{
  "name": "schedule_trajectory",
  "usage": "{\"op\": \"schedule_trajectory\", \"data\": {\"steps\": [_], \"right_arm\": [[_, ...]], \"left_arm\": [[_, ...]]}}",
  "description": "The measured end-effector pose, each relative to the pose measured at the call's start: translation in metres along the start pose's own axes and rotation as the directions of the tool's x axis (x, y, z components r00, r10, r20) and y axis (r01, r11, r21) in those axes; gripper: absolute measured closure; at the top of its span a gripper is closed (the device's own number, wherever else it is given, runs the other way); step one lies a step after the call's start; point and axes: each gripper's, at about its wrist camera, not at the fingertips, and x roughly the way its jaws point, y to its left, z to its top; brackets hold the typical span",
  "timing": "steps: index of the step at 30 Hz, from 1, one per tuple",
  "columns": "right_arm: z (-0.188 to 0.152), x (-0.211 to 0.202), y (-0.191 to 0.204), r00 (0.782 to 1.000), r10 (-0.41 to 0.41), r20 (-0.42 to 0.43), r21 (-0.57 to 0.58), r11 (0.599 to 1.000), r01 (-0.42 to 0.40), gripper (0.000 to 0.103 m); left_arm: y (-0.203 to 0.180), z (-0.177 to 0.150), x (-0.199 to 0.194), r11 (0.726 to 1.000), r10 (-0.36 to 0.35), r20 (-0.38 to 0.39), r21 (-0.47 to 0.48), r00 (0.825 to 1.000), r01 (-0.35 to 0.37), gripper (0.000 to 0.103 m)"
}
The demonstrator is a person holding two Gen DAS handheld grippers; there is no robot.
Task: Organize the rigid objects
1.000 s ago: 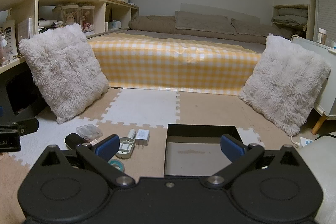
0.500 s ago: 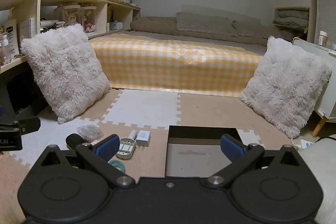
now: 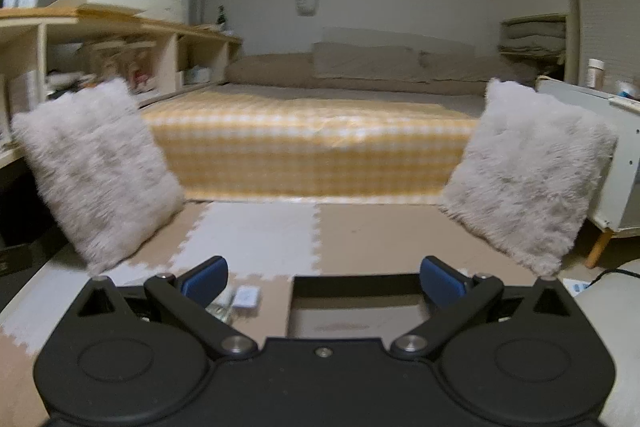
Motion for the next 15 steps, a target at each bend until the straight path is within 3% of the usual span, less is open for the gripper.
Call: {"op": "schedule_trajectory", "data": {"steps": [12,15], "right_arm": [[0.012,0.048,-0.048,0.994,-0.106,-0.038,0.013,0.994,0.106,0.0],[0.011,0.062,-0.064,0.994,-0.1,-0.041,-0.001,0.995,0.1,0.0]], "left_arm": [[0.011,0.006,0.03,0.999,0.049,0.026,0.0,0.998,-0.049,0.0],[0.015,0.006,0.04,0.998,0.052,-0.005,-0.027,0.999,-0.052,0.0]]}}
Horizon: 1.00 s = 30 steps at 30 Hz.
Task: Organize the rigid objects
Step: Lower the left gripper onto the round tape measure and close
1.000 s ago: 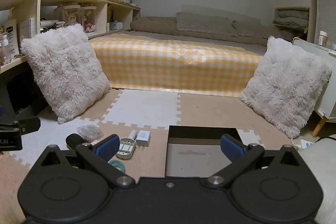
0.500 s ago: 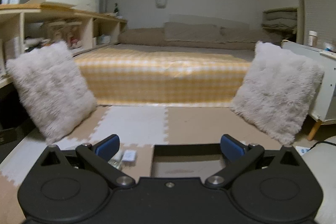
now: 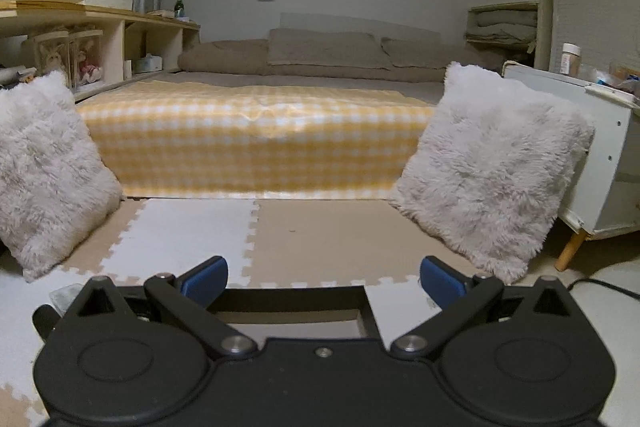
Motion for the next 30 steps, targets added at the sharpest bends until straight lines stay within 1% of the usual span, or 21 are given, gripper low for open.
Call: {"op": "schedule_trajectory", "data": {"steps": [2,4,7,10,12,13,14,15,16,17,18,19,20,22,24,26,27,30], "right_arm": [[-0.001,0.01,-0.011,1.0,0.005,-0.014,0.004,1.0,-0.005,0.0],[-0.003,0.023,-0.02,0.999,0.005,-0.048,0.0,1.0,-0.005,0.0],[-0.01,0.044,-0.032,0.992,-0.011,-0.124,-0.014,1.0,0.009,0.0],[-0.02,0.066,-0.045,0.977,-0.023,-0.214,-0.009,1.0,0.021,0.001],[-0.026,0.079,-0.055,0.963,-0.022,-0.268,0.007,1.0,0.024,0.01],[-0.029,0.084,-0.059,0.956,-0.016,-0.292,0.017,1.0,0.022,0.012],[-0.032,0.089,-0.063,0.948,-0.01,-0.317,0.029,0.999,0.02,0.018],[-0.036,0.095,-0.067,0.938,-0.004,-0.346,0.043,0.999,0.02,0.023],[-0.039,0.099,-0.069,0.926,-0.001,-0.378,0.052,0.998,0.022,0.025],[-0.043,0.105,-0.071,0.912,0.003,-0.41,0.059,0.998,0.023,0.031],[-0.046,0.111,-0.073,0.897,0.014,-0.442,0.062,0.998,0.016,0.041],[-0.049,0.115,-0.073,0.886,0.022,-0.463,0.064,0.998,0.008,0.047],[-0.052,0.12,-0.074,0.875,0.031,-0.484,0.068,0.998,0.002,0.055],[-0.055,0.128,-0.074,0.853,0.051,-0.52,0.08,0.997,-0.01,0.063],[-0.056,0.134,-0.071,0.839,0.06,-0.541,0.073,0.997,-0.024,0.078],[-0.057,0.139,-0.067,0.827,0.061,-0.559,0.057,0.998,-0.035,0.088],[-0.058,0.142,-0.065,0.822,0.055,-0.567,0.043,0.998,-0.038,0.092],[-0.06,0.15,-0.061,0.81,0.039,-0.585,0.006,0.999,-0.044,0.095]], "left_arm": [[0.002,0.0,0.008,1.0,-0.002,-0.025,-0.014,1.0,0.002,0.0],[0.004,-0.002,0.016,1.0,-0.013,-0.061,-0.027,0.998,0.011,0.0],[0.004,-0.006,0.032,1.0,-0.007,-0.12,-0.02,0.993,0.005,0.0],[0.003,-0.011,0.044,1.0,0.004,-0.159,-0.005,0.987,-0.005,0.0],[0.002,-0.015,0.053,1.0,0.006,-0.188,0.004,0.982,-0.005,0.0],[0.002,-0.016,0.057,1.0,0.002,-0.205,0.008,0.979,-0.001,0.0],[0.001,-0.018,0.061,1.0,0.001,-0.218,0.011,0.976,0.002,0.0],[0.001,-0.02,0.065,1.0,-0.002,-0.237,0.013,0.972,0.006,0.0],[0.0,-0.022,0.069,1.0,-0.006,-0.253,0.017,0.968,0.011,0.0],[0.0,-0.024,0.073,1.0,-0.013,-0.27,0.02,0.963,0.019,0.0],[0.001,-0.026,0.077,0.999,-0.022,-0.287,0.019,0.958,0.029,0.0],[0.0,-0.028,0.079,0.999,-0.03,-0.297,0.018,0.955,0.037,0.0],[0.001,-0.03,0.082,0.998,-0.047,-0.311,0.017,0.949,0.055,0.0],[0.0,-0.033,0.087,0.997,-0.067,-0.334,0.019,0.94,0.078,0.0],[-0.003,-0.037,0.093,0.994,-0.079,-0.362,0.038,0.929,0.099,0.0],[-0.005,-0.04,0.097,0.991,-0.093,-0.383,0.058,0.919,0.124,0.0],[-0.007,-0.043,0.1,0.988,-0.098,-0.398,0.074,0.912,0.138,0.0],[-0.008,-0.05,0.11,0.982,-0.103,-0.436,0.101,0.894,0.162,0.002]]}}
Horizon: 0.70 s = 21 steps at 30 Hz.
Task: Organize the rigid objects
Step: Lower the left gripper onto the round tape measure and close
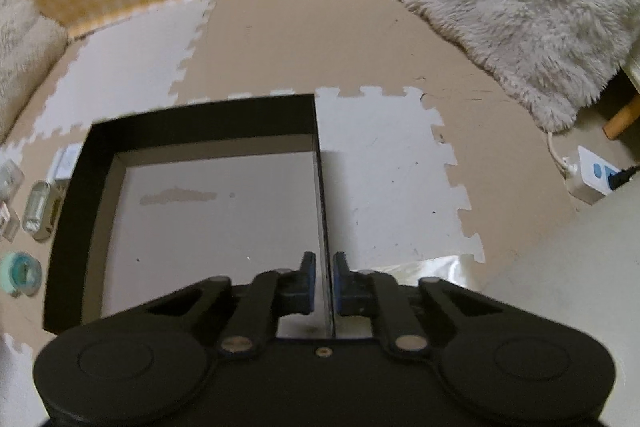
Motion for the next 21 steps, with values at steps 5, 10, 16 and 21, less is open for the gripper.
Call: {"op": "schedule_trajectory", "data": {"steps": [5,10,16,21], "right_arm": [[0.001,0.001,0.0,1.0,-0.018,0.009,-0.018,1.0,0.018,0.098],[0.001,0.001,0.0,1.0,-0.015,0.007,-0.011,1.0,0.015,0.099],[0.003,0.002,0.003,1.0,-0.025,0.003,-0.016,1.0,0.025,0.098],[0.002,0.002,0.002,1.0,-0.02,0.002,-0.014,1.0,0.02,0.099]], "left_arm": [[0.008,-0.005,0.021,0.999,-0.036,-0.075,-0.018,0.997,0.035,0.014],[0.014,-0.011,0.04,0.999,-0.034,-0.108,-0.012,0.994,0.033,0.019],[0.02,-0.015,0.061,0.999,-0.042,-0.117,-0.004,0.992,0.041,0.023],[0.015,-0.019,0.075,0.998,-0.058,-0.129,0.029,0.99,0.062,0.025]]}}
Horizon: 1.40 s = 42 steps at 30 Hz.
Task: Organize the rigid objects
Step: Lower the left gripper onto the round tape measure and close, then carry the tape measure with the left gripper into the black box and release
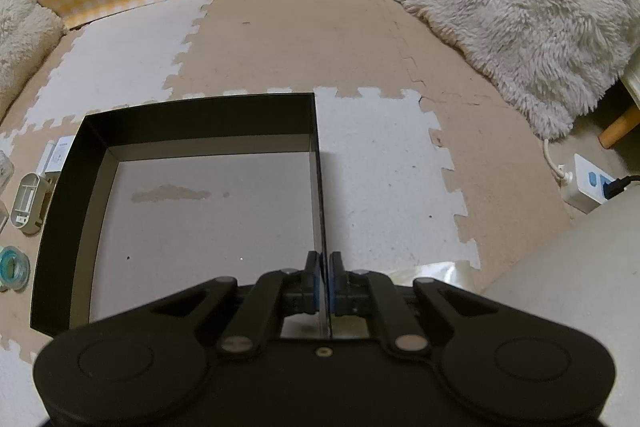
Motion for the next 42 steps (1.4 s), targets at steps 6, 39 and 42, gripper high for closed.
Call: {"op": "schedule_trajectory", "data": {"steps": [6,39,42], "right_arm": [[0.0,0.0,0.0,1.0,0.007,-0.005,0.008,1.0,-0.007,0.099],[-0.001,0.0,0.0,1.0,0.022,-0.018,0.013,1.0,-0.022,0.1],[-0.001,0.0,0.0,0.999,0.028,-0.019,0.016,0.999,-0.028,0.1]], "left_arm": [[-0.004,-0.003,0.008,1.0,-0.001,-0.027,0.018,1.0,0.001,0.04],[-0.157,0.031,-0.072,0.954,-0.299,0.166,0.041,0.94,0.297,0.047],[-0.186,0.031,-0.065,0.941,-0.338,0.161,0.072,0.927,0.33,0.047]]}}
